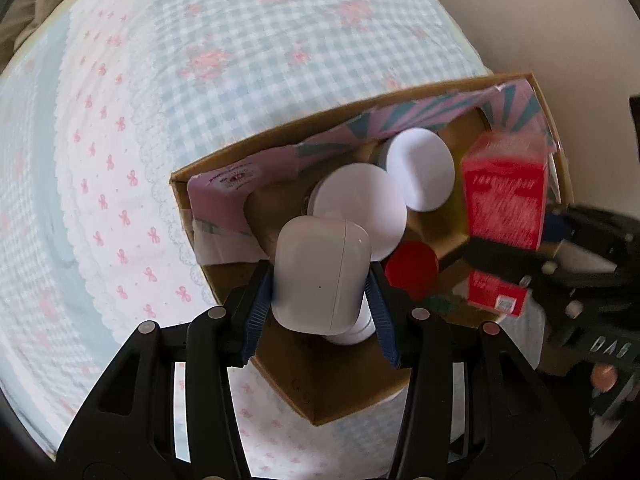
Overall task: Organize rigid objects
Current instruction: 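Open both tools to drop the case and red box into the box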
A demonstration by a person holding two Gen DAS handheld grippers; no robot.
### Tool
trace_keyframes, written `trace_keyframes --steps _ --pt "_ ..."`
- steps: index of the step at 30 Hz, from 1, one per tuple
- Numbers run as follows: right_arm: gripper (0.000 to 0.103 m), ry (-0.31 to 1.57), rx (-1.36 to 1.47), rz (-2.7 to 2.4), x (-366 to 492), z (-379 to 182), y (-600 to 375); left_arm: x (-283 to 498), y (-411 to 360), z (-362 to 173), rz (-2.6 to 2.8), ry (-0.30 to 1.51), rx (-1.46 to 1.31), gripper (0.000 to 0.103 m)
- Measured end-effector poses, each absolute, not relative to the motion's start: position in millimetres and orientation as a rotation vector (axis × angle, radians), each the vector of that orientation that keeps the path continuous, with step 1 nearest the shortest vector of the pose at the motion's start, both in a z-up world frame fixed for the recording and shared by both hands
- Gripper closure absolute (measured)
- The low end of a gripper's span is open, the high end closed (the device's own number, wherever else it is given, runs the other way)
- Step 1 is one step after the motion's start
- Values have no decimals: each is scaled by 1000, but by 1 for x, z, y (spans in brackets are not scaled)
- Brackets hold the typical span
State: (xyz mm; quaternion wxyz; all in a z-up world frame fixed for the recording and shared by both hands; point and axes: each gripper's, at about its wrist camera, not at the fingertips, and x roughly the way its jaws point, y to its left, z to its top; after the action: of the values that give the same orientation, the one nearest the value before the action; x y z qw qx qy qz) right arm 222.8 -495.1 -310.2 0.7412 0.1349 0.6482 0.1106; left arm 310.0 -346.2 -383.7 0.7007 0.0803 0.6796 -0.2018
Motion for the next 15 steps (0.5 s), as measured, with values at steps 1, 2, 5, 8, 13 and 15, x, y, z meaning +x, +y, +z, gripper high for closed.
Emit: trace_keyframes --steps 1,2,5,8,13,15 --pt "60 1427 300 248 223 -313 -495 311 -347 -382 -440 1502 177 58" --pt "59 1432 300 245 223 -316 -494 313 -347 -380 -430 1486 176 46" --pt "34 1433 303 216 220 -318 -497 318 -343 -370 -406 1448 174 0" --pt "0 1389 354 191 209 -306 -510 320 -337 -361 -421 1420 172 0" --pt "0 1363 255 110 196 -296 -513 322 -333 -350 -406 1394 207 0" --pt "0 1354 208 106 193 -294 -507 322 -332 -346 -411 1391 195 0"
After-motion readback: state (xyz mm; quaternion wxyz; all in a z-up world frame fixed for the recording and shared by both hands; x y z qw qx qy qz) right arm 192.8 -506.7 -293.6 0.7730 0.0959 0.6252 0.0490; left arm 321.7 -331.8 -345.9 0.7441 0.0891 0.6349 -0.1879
